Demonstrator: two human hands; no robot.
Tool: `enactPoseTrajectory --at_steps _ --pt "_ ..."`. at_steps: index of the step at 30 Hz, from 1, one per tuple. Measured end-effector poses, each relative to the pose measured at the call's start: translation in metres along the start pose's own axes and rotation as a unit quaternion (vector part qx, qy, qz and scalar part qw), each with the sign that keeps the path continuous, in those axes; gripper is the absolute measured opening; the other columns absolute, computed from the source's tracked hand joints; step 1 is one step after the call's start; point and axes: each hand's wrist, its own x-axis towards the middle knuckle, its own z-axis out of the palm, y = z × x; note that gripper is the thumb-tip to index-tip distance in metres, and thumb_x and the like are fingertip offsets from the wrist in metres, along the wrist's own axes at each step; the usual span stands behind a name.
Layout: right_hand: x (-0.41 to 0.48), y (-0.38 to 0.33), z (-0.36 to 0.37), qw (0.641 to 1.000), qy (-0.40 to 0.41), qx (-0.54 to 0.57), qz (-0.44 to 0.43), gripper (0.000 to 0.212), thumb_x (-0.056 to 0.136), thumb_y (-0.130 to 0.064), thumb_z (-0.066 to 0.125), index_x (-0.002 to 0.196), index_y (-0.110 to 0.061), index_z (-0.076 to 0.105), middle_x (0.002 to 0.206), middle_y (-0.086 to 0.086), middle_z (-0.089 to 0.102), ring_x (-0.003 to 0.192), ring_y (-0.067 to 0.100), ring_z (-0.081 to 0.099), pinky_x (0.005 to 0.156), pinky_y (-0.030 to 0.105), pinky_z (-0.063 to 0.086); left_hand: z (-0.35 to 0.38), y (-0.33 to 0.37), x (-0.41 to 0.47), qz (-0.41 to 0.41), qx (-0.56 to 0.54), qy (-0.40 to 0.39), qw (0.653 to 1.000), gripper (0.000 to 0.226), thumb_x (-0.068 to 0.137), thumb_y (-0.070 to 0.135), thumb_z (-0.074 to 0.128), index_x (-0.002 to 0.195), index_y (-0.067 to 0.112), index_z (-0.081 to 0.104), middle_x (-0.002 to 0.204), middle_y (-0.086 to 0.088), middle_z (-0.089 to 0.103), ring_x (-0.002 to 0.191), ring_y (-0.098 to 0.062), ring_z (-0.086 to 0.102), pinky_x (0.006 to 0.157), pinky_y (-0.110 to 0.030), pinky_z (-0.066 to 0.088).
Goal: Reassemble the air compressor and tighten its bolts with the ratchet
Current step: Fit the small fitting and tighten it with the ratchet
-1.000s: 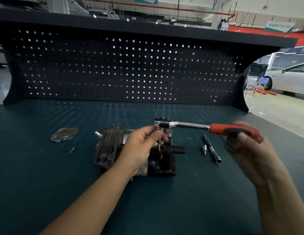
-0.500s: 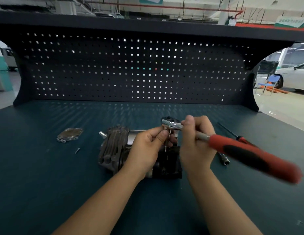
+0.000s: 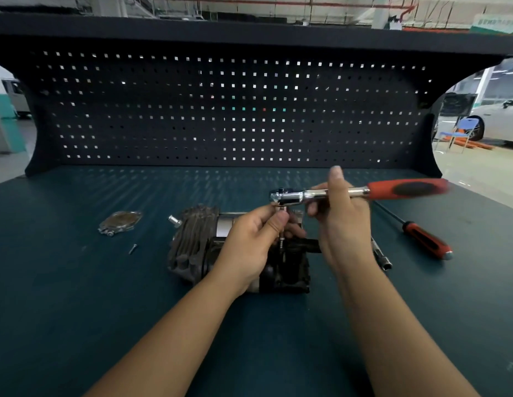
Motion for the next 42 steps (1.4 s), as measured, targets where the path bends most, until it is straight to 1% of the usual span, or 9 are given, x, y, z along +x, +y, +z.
enactPoseTrajectory --at_steps 5,9,13,17,22,26,34,38,42 --pt "0.018 -0.002 -0.01 0.976 -0.055 0.077 0.196 0.037 0.083 -0.05 0.057 0.074 -0.015 0.052 0.05 -0.005 0.048 0.049 0.009 0.045 0.064 0.026 0.041 -0.002 -0.002 0.002 0.002 0.012 -0.025 1.0 0.028 0.087 0.041 0.044 0.088 0.02 0.062 0.074 0.006 0.072 0.076 0.001 0.062 0.069 -0.009 0.042" --pt "0.004 -0.003 -0.006 0.999 -0.009 -0.03 -0.038 0.025 0.096 -0.033 0.048 0.075 -0.02 0.05 0.051 -0.01 0.051 0.05 0.005 0.047 0.056 0.021 0.039 -0.003 -0.004 0.001 -0.008 -0.008 -0.007 1.0 0.028 0.085 0.045 0.044 0.091 0.026 0.065 0.078 0.008 0.071 0.075 0.0 0.061 0.065 -0.01 0.042" --pt "-0.013 -0.002 -0.01 0.928 -0.057 -0.196 -0.31 0.022 0.094 -0.041 0.05 0.076 -0.03 0.042 0.064 -0.015 0.049 0.057 -0.002 0.047 0.057 0.014 0.039 0.002 -0.005 0.001 0.007 -0.011 0.036 0.999 0.025 0.075 0.042 0.058 0.093 0.024 0.062 0.075 0.017 0.067 0.07 0.005 0.06 0.062 -0.008 0.043" --pt "-0.017 0.002 -0.01 0.903 -0.092 -0.219 -0.358 0.029 0.094 -0.052 0.047 0.083 -0.025 0.048 0.074 -0.022 0.05 0.063 -0.003 0.049 0.058 0.021 0.043 0.002 -0.007 0.001 0.001 -0.056 0.054 0.997 0.023 0.07 0.035 0.065 0.082 0.016 0.06 0.067 0.01 0.067 0.065 0.001 0.06 0.061 -0.012 0.045" --pt "-0.005 -0.003 -0.011 0.99 -0.022 -0.056 -0.125 0.027 0.097 -0.036 0.047 0.077 -0.019 0.054 0.053 -0.008 0.058 0.051 0.001 0.054 0.059 0.014 0.045 0.0 -0.008 0.0 0.01 -0.031 0.052 0.998 0.017 0.08 0.033 0.059 0.082 0.017 0.064 0.069 0.008 0.068 0.072 -0.002 0.063 0.07 -0.013 0.048" --pt "0.005 0.006 -0.014 0.983 -0.011 0.09 0.157 0.034 0.098 -0.036 0.047 0.076 -0.013 0.058 0.052 -0.007 0.06 0.054 0.008 0.056 0.062 0.025 0.042 0.002 -0.007 0.0 0.013 -0.031 0.032 0.999 0.015 0.082 0.03 0.057 0.086 0.018 0.065 0.069 0.008 0.069 0.073 0.0 0.064 0.073 -0.01 0.047" --pt "-0.023 0.002 -0.002 0.943 0.02 -0.104 -0.316 0.015 0.089 -0.023 0.054 0.076 -0.029 0.049 0.065 -0.004 0.053 0.062 0.003 0.052 0.064 0.017 0.042 -0.006 -0.008 -0.002 -0.016 -0.106 0.017 0.994 0.027 0.077 0.035 0.063 0.098 0.018 0.064 0.079 0.004 0.071 0.077 -0.007 0.065 0.069 -0.02 0.047" --pt "-0.01 -0.01 -0.012 0.806 -0.082 -0.316 -0.494 0.017 0.077 -0.001 0.064 0.063 -0.009 0.057 0.046 0.012 0.055 0.041 0.026 0.055 0.048 0.023 0.033 0.001 -0.004 -0.001 0.003 -0.108 0.031 0.994 0.026 0.073 0.025 0.066 0.097 0.015 0.066 0.081 0.004 0.073 0.077 -0.005 0.066 0.066 -0.015 0.049" --pt "-0.024 -0.003 -0.005 0.83 -0.014 -0.284 -0.48 0.016 0.082 -0.009 0.052 0.073 -0.021 0.045 0.053 0.012 0.056 0.054 0.015 0.045 0.051 0.031 0.045 0.0 -0.004 -0.001 0.004 -0.08 0.017 0.997 0.016 0.088 0.009 0.057 0.096 0.015 0.07 0.087 -0.003 0.072 0.083 -0.015 0.066 0.075 -0.023 0.054"
